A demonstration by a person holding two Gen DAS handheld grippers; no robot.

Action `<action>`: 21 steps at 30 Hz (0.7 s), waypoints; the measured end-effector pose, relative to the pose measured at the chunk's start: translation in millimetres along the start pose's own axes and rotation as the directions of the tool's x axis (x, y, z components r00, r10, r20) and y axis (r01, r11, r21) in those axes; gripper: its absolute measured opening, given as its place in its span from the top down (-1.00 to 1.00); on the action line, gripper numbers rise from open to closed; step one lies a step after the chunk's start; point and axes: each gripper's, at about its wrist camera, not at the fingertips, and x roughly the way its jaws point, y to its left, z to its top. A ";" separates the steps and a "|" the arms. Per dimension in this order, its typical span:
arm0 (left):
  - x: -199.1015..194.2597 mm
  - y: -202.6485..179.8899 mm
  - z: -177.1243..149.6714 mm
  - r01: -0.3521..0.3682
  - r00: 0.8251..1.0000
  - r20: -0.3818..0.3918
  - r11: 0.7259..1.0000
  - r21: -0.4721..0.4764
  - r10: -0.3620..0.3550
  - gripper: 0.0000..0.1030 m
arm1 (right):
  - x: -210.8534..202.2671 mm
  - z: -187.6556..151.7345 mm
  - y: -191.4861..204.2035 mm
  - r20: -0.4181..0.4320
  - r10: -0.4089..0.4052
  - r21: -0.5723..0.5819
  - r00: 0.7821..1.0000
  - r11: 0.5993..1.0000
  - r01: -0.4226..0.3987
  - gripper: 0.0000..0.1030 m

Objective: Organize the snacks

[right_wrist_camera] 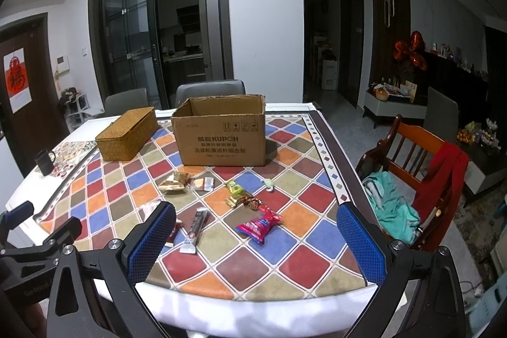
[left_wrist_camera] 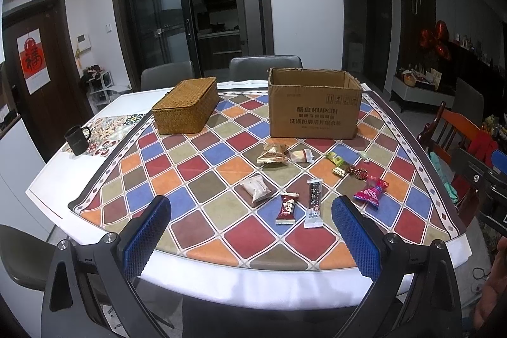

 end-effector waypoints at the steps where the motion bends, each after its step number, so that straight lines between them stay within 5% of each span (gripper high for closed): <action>1: 0.1 0.0 -0.1 0.000 1.000 -0.001 1.000 0.000 0.000 -1.00 | 0.1 -0.1 0.0 0.000 0.000 -0.001 1.000 1.000 0.000 -0.99; 21: 1.8 -1.0 -0.7 -0.001 1.000 -0.002 1.000 0.002 0.001 -1.00 | 0.0 0.3 -2.2 -0.003 0.000 0.002 1.000 1.000 0.000 -0.99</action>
